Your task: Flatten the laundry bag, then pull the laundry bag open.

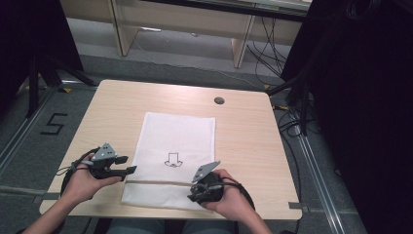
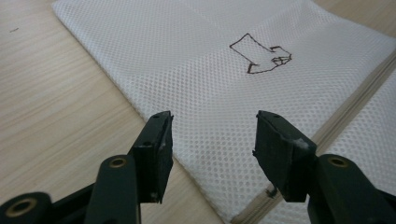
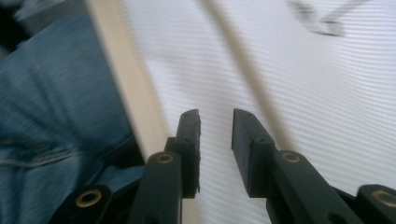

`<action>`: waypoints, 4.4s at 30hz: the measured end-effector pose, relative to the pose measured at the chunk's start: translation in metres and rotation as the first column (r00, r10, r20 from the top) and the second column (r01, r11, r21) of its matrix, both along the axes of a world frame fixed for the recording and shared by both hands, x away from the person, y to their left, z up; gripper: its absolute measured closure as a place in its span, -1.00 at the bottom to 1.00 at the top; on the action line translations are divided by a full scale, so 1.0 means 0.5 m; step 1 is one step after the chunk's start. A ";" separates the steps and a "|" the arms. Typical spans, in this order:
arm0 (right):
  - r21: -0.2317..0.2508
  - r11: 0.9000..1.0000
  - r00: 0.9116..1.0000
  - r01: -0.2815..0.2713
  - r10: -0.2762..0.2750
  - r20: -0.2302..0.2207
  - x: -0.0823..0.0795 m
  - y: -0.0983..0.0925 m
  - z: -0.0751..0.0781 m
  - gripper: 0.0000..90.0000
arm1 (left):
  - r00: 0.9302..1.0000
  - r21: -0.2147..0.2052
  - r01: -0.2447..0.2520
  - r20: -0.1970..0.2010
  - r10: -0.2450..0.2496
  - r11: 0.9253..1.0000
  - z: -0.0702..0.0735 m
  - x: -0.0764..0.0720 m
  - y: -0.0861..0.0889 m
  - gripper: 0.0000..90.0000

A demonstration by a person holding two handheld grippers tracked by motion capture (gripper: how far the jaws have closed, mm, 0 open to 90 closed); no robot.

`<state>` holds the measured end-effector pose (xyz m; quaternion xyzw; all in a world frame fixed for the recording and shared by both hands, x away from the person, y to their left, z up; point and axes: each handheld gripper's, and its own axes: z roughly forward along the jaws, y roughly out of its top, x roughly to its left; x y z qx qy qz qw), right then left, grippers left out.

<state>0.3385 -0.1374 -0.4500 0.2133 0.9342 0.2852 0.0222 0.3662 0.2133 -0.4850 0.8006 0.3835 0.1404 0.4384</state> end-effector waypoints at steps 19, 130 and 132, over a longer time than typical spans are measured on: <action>-0.152 0.939 0.944 0.309 -0.322 -0.067 0.051 -0.076 -0.040 1.00 | 0.971 -0.004 0.217 -0.099 -0.216 0.976 -0.013 -0.036 -0.078 0.56; -0.186 0.890 0.883 0.415 -0.444 -0.152 0.063 -0.054 -0.061 1.00 | 0.908 0.001 0.417 -0.052 -0.416 0.909 -0.019 0.001 -0.316 0.33; -0.186 0.891 0.883 0.415 -0.444 -0.153 0.063 -0.055 -0.061 1.00 | 0.908 0.004 0.415 -0.060 -0.414 0.910 -0.019 0.000 -0.320 0.34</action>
